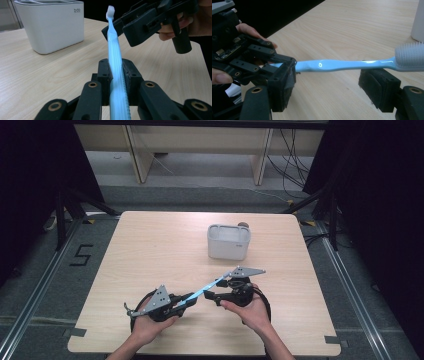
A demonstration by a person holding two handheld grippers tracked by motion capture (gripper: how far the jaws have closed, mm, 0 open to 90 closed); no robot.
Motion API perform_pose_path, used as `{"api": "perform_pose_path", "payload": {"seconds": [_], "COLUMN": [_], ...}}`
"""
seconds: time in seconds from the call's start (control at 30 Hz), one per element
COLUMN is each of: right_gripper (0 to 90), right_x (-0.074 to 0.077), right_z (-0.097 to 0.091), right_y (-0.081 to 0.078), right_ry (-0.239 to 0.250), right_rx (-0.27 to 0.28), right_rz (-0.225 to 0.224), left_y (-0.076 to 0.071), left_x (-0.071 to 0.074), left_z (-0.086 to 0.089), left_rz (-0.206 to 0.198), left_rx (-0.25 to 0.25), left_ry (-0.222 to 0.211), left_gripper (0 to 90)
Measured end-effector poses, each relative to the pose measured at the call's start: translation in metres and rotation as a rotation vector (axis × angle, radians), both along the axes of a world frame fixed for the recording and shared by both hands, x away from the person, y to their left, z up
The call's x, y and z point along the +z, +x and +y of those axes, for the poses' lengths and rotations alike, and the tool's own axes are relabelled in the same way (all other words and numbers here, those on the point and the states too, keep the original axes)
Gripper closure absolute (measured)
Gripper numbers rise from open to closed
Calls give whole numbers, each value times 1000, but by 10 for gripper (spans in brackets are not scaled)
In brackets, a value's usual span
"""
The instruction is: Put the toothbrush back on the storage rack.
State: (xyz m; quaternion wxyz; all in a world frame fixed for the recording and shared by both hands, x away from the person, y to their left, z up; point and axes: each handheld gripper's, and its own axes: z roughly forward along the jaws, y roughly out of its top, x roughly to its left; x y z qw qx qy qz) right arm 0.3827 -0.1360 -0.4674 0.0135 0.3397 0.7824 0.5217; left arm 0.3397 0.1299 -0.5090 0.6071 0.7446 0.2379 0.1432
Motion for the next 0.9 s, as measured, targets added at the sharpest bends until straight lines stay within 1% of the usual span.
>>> {"api": "perform_pose_path", "payload": {"seconds": [0.03, 0.07, 0.13, 0.2, 0.23, 0.27, 0.43, 0.47, 0.5, 0.67, 0.7, 0.73, 0.8, 0.83, 0.87, 0.9], "right_gripper": [304, 304, 303, 303, 303, 303, 302, 302, 302, 303, 303, 303, 306, 309, 318, 341], "right_x": [1, 0, 0, 0, 0, 0, 0, 1, 0, 0, 0, 0, 0, 1, 0, 0], "right_z": [0, 0, 0, 0, -1, -1, -1, -1, -1, -2, -2, -2, -2, -3, -3, -2], "right_y": [0, 0, 0, 0, 1, 1, 1, 1, 2, 3, 3, 3, 3, 3, 3, 3], "right_ry": [0, 11, 11, 29, 27, 31, 32, 41, 40, 52, 52, 53, 52, 45, 51, 62], "right_rx": [0, 1, -6, -14, -9, -10, -24, -28, -21, -25, -21, -28, -32, -36, -36, -41], "right_rz": [7, 15, 15, 35, 28, 31, 31, 51, 41, 50, 40, 51, 55, 47, 54, 64], "left_y": [0, 0, 0, 1, 1, 0, 0, 0, 0, -1, 0, 0, 0, -1, -2, -2], "left_x": [0, 0, 0, -1, -1, -1, -2, -2, -2, -2, -3, -3, -3, -3, -2, -2], "left_z": [0, 0, -1, -2, -2, -1, -3, -3, -3, -3, -4, -5, -5, -6, -5, -5], "left_rz": [2, 2, 1, -4, -3, 2, 5, 5, 5, 2, -1, -3, -4, -5, 0, 0], "left_rx": [0, 0, -1, -9, -9, -2, -5, -5, -5, -8, -12, -15, -12, -12, -7, -8], "left_ry": [-2, -1, -1, -17, -16, 4, 3, 3, 4, 8, -4, -8, -7, -7, 11, 12], "left_gripper": [780, 780, 780, 779, 779, 779, 780, 779, 779, 779, 779, 779, 779, 778, 778, 778]}}
